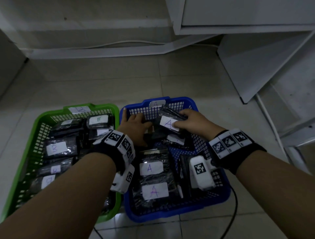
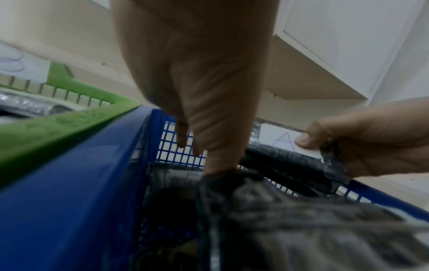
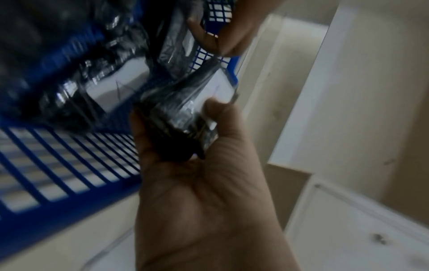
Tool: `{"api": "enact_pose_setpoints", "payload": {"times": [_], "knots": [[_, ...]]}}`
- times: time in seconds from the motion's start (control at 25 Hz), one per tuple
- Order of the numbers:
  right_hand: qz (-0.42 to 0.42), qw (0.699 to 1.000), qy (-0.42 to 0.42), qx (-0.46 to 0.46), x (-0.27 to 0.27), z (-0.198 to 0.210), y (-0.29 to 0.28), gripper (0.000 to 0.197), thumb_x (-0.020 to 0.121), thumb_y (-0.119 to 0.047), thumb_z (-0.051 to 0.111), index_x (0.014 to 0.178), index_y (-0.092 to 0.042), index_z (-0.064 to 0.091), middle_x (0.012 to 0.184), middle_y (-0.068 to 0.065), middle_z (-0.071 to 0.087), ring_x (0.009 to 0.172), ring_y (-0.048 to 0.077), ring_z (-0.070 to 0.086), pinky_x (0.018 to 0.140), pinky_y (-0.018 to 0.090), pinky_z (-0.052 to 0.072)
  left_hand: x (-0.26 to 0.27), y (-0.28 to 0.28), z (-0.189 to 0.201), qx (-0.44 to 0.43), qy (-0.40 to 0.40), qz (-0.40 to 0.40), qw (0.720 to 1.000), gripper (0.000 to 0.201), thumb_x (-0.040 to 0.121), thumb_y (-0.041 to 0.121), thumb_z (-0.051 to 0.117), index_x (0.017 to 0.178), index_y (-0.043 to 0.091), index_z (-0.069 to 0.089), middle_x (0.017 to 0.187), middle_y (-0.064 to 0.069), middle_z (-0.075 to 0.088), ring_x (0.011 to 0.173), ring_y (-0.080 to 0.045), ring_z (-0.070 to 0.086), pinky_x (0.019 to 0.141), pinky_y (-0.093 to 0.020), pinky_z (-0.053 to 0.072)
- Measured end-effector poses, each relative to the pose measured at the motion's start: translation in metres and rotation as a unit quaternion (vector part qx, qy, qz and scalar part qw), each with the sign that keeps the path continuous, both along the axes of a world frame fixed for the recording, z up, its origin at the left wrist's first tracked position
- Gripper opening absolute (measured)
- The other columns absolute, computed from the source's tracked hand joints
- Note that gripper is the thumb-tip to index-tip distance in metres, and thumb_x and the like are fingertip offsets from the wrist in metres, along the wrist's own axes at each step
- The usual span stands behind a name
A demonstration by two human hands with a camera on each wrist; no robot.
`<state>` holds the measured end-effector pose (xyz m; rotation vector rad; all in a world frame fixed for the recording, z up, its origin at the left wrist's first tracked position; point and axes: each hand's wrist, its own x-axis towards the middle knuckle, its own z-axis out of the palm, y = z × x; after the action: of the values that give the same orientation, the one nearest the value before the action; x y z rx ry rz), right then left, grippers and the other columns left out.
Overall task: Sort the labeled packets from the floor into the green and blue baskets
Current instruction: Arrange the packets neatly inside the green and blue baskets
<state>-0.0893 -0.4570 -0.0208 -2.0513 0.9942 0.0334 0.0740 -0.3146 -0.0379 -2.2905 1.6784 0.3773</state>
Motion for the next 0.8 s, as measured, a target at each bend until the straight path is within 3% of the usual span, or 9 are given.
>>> {"api": "enact_pose_setpoints", "payload": {"times": [0.08, 0.2, 0.4, 0.56, 0.8], "knots": [[0.019, 0.997, 0.000, 0.079, 0.001, -0.005, 0.001, 0.041, 0.080, -0.028, 0.070, 0.118, -0.017, 0.059, 0.109, 0.003, 0.065, 0.095, 0.020, 0.064, 0.082, 0.032, 0.053, -0.001, 0.003, 0.000, 0.005, -0.017, 0.000, 1.000, 0.060, 0.082, 0.048, 0.060, 0.136, 0.033, 0.039, 0.143, -0.008, 0.028, 0.136, -0.031, 0.027, 0.110, -0.066, -0.010], [0.099, 0.989, 0.060, 0.089, -0.002, -0.005, -0.008, 0.034, 0.079, -0.025, 0.069, 0.112, -0.019, 0.060, 0.107, 0.006, 0.067, 0.096, 0.024, 0.065, 0.087, 0.040, 0.053, 0.003, 0.008, 0.002, 0.005, 0.003, 0.011, 1.000, 0.044, 0.089, 0.046, 0.051, 0.132, 0.038, 0.044, 0.149, -0.005, 0.023, 0.141, -0.029, 0.017, 0.111, -0.066, -0.009], [0.229, 0.948, 0.213, 0.052, 0.000, -0.009, -0.006, 0.032, 0.081, -0.031, 0.066, 0.108, -0.022, 0.053, 0.103, 0.002, 0.061, 0.090, 0.020, 0.059, 0.081, 0.035, 0.048, 0.010, 0.013, 0.011, 0.082, 0.046, 0.003, 0.996, 0.041, 0.093, 0.048, 0.045, 0.133, 0.051, 0.039, 0.154, 0.007, 0.019, 0.145, -0.025, 0.004, 0.108, -0.065, -0.014], [0.239, 0.946, 0.217, 0.033, 0.003, -0.011, -0.004, 0.034, 0.081, -0.030, 0.068, 0.108, -0.023, 0.049, 0.098, 0.001, 0.060, 0.080, 0.015, 0.057, 0.070, 0.028, 0.045, 0.012, 0.024, 0.008, 0.125, 0.027, -0.013, 0.992, 0.050, 0.095, 0.048, 0.041, 0.141, 0.053, 0.022, 0.156, 0.014, 0.016, 0.146, -0.024, 0.001, 0.108, -0.068, -0.011], [0.224, 0.957, 0.183, 0.016, -0.005, -0.012, 0.003, 0.036, 0.079, -0.029, 0.071, 0.108, -0.024, 0.049, 0.095, -0.003, 0.058, 0.084, 0.017, 0.057, 0.070, 0.026, 0.044, 0.009, 0.026, 0.003, 0.146, -0.011, -0.014, 0.989, 0.056, 0.096, 0.051, 0.036, 0.145, 0.051, 0.007, 0.158, 0.015, 0.009, 0.147, -0.021, -0.002, 0.105, -0.072, -0.009]]}}
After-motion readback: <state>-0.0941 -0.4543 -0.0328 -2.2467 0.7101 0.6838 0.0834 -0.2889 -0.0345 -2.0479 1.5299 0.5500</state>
